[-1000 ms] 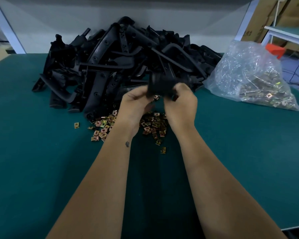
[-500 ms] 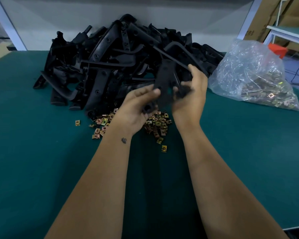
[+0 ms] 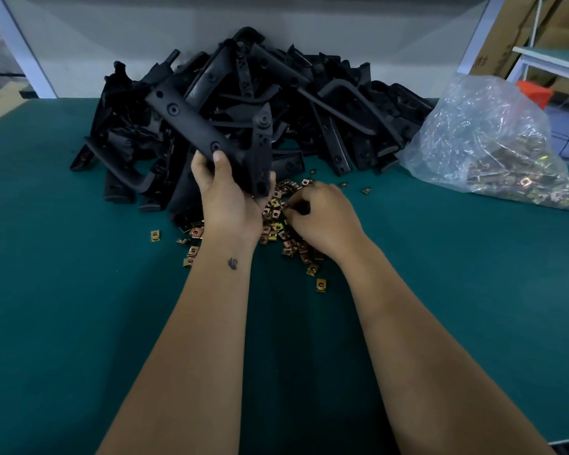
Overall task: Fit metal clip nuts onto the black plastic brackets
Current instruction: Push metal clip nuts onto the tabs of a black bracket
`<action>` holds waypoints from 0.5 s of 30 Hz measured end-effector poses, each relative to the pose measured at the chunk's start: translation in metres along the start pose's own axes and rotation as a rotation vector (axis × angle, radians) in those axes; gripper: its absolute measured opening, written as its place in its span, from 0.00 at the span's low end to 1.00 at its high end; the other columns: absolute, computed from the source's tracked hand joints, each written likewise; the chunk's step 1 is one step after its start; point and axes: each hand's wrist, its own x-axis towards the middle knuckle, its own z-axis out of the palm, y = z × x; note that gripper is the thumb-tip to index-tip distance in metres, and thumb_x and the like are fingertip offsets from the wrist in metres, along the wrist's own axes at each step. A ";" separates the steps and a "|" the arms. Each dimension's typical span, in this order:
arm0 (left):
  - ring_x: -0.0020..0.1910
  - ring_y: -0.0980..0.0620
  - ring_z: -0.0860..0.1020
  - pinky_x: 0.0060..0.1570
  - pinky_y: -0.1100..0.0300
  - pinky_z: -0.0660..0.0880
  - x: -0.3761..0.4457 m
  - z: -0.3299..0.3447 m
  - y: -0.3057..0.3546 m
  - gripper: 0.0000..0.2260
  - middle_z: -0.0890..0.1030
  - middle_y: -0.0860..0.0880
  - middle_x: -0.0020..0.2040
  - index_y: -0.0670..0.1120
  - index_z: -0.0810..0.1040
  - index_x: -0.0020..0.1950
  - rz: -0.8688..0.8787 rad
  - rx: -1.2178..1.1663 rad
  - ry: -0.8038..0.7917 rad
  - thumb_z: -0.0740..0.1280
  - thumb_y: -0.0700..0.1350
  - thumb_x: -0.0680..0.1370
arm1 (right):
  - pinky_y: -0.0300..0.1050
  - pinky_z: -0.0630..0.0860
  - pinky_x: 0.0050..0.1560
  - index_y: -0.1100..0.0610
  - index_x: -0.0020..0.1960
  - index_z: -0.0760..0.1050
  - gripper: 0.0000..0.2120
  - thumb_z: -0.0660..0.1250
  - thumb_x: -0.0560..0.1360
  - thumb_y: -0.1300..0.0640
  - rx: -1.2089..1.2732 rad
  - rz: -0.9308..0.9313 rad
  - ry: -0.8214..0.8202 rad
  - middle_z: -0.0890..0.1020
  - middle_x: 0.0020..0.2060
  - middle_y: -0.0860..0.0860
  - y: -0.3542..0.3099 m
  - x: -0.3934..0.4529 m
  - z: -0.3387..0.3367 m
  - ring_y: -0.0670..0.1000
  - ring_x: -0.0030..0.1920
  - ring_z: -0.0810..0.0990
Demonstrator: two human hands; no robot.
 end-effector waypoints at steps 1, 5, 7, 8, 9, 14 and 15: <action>0.47 0.48 0.80 0.37 0.57 0.78 0.000 0.000 0.000 0.10 0.77 0.48 0.60 0.56 0.69 0.67 -0.017 0.005 0.012 0.55 0.50 0.86 | 0.51 0.75 0.54 0.54 0.53 0.82 0.09 0.69 0.75 0.53 0.035 0.008 0.009 0.80 0.50 0.52 0.000 0.000 0.000 0.54 0.56 0.75; 0.43 0.49 0.78 0.35 0.58 0.77 0.001 0.000 -0.003 0.09 0.77 0.48 0.56 0.54 0.68 0.65 -0.039 0.053 0.036 0.56 0.47 0.86 | 0.48 0.77 0.50 0.53 0.52 0.82 0.07 0.70 0.75 0.53 0.142 0.040 0.040 0.82 0.47 0.48 0.000 0.000 -0.001 0.50 0.50 0.78; 0.43 0.49 0.78 0.34 0.58 0.77 0.001 0.001 -0.005 0.09 0.77 0.47 0.54 0.53 0.67 0.64 -0.049 0.061 0.036 0.59 0.42 0.85 | 0.43 0.77 0.49 0.53 0.55 0.82 0.09 0.68 0.77 0.55 0.209 0.052 0.057 0.84 0.49 0.48 0.000 0.001 -0.002 0.48 0.49 0.80; 0.42 0.49 0.77 0.34 0.58 0.77 0.000 0.001 -0.005 0.10 0.77 0.47 0.54 0.53 0.67 0.63 -0.053 0.064 0.033 0.60 0.41 0.84 | 0.38 0.75 0.49 0.54 0.57 0.82 0.10 0.67 0.78 0.56 0.247 0.054 0.073 0.84 0.50 0.49 0.000 0.001 -0.002 0.47 0.50 0.80; 0.43 0.49 0.77 0.34 0.58 0.77 -0.001 0.002 -0.006 0.11 0.77 0.47 0.54 0.53 0.67 0.63 -0.056 0.065 0.030 0.61 0.40 0.83 | 0.32 0.73 0.47 0.55 0.58 0.82 0.10 0.66 0.78 0.58 0.279 0.053 0.095 0.84 0.50 0.49 0.000 0.002 -0.002 0.45 0.50 0.79; 0.40 0.50 0.77 0.34 0.59 0.76 -0.002 0.003 -0.010 0.12 0.78 0.47 0.51 0.51 0.67 0.62 -0.072 0.048 0.006 0.63 0.39 0.82 | 0.20 0.68 0.46 0.57 0.60 0.82 0.12 0.65 0.79 0.63 0.437 0.088 0.156 0.83 0.48 0.45 0.002 0.002 -0.006 0.41 0.48 0.79; 0.38 0.51 0.76 0.33 0.60 0.75 -0.002 0.004 -0.011 0.10 0.78 0.47 0.49 0.50 0.68 0.60 -0.083 0.052 0.003 0.64 0.39 0.82 | 0.23 0.70 0.49 0.57 0.60 0.81 0.12 0.65 0.79 0.63 0.507 0.114 0.160 0.83 0.47 0.44 0.002 0.003 -0.007 0.41 0.49 0.80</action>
